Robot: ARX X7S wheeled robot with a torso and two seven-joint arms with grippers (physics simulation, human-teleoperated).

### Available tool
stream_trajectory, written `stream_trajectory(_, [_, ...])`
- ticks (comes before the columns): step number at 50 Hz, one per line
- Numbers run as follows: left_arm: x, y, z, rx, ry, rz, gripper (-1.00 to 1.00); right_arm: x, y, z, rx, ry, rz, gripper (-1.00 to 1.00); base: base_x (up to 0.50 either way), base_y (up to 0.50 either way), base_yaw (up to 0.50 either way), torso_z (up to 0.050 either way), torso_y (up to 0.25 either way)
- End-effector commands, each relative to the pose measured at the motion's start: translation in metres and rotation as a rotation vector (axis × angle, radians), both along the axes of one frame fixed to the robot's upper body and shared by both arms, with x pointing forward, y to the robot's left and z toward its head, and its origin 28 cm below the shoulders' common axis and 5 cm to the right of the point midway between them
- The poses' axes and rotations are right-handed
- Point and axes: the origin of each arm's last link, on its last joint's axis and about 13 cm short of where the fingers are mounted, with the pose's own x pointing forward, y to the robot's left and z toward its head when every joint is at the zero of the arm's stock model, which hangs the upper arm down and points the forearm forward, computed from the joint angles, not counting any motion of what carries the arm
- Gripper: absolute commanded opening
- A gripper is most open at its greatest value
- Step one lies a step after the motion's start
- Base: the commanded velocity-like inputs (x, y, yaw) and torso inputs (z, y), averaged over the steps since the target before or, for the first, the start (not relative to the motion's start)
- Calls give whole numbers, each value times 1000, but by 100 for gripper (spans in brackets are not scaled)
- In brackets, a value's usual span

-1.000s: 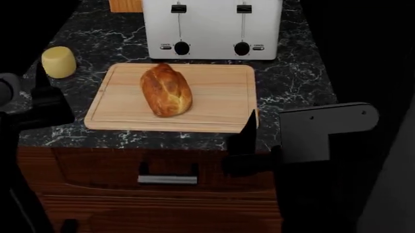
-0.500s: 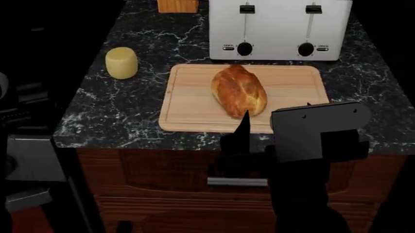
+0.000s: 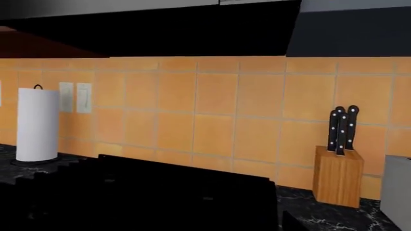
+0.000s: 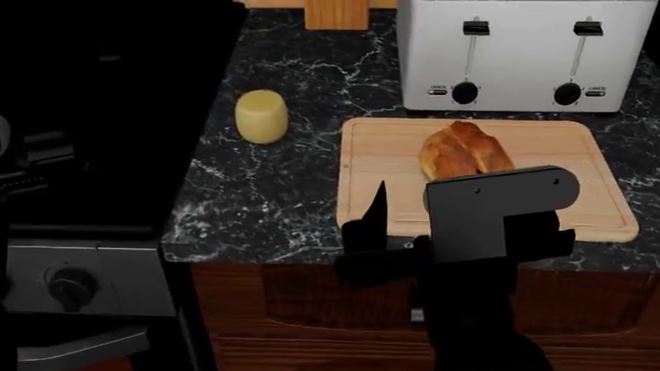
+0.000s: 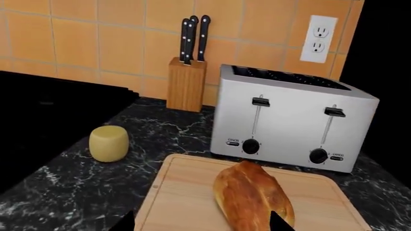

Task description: Pick up the wedge of cheese and place it on the slice of bread to prepare a simple cheese on bread dish.

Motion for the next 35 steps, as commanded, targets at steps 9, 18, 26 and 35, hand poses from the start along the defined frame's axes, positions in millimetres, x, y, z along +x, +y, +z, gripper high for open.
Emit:
stream_trajectory(9, [0, -1, -1, 5, -3, -7, 100, 2, 0, -1, 2, 5, 8, 100, 157, 55, 0, 0, 0])
stream_trajectory(18, [0, -1, -1, 10, -2, -8, 100, 3, 1, -2, 1, 6, 11, 100, 156, 44, 0, 0, 0])
stream_trajectory(26, [0, -1, -1, 12, -2, -4, 100, 3, 0, -2, -3, 7, 13, 100, 155, 44, 0, 0, 0])
stream_trajectory(35, [1, -1, -2, 21, -1, -3, 100, 4, 0, -7, -5, 16, 22, 100, 158, 72, 0, 0, 2])
